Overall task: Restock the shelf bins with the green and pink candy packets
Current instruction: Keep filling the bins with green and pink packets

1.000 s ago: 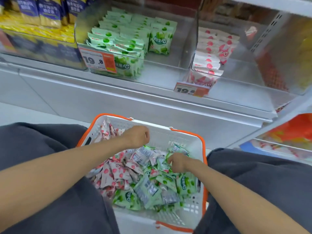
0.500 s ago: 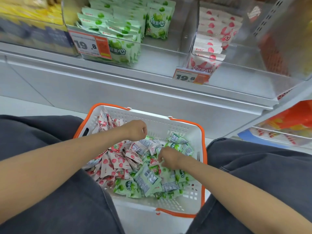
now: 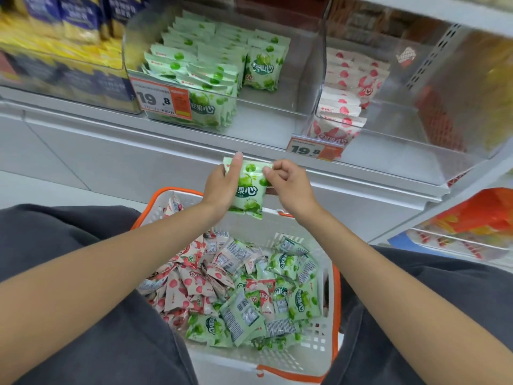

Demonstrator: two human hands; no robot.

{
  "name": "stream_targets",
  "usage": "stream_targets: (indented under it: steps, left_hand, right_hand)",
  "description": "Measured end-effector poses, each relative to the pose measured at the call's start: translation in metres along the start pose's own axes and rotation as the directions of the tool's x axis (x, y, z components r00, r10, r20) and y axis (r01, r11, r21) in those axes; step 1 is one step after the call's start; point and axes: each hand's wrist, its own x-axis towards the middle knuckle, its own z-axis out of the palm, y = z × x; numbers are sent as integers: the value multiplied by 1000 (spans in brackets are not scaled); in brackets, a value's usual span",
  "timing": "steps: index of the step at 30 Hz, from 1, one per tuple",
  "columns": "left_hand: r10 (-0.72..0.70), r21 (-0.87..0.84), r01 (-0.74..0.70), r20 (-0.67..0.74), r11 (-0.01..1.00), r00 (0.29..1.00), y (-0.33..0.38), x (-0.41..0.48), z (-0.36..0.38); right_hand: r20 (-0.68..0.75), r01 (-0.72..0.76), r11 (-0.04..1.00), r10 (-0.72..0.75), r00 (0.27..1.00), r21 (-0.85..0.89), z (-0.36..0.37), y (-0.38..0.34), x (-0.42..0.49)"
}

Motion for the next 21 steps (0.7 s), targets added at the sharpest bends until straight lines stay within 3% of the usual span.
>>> stream_targets:
  steps: [2, 7, 13, 17, 21]
  left_hand:
    - [87, 15, -87, -20, 996, 996, 4, 0, 2]
    - [231, 52, -226, -131, 973, 964, 46, 12, -6]
    - [545, 278, -490, -177, 826, 819, 136, 60, -33]
    - [570, 556, -396, -179, 731, 802, 144, 123, -47]
    - [615, 727, -335, -151, 600, 774, 125, 147, -49]
  right_hand:
    - [-23, 9, 999, -8, 1000, 42, 0, -11, 5]
    - [165, 59, 997, -49, 985, -56, -5, -44, 15]
    - [-89, 174, 985, -174, 981, -8, -10, -116, 76]
    - [-306, -4, 997, -19, 952, -77, -11, -118, 160]
    - [-358, -185, 977, 134, 924, -111, -4, -101, 221]
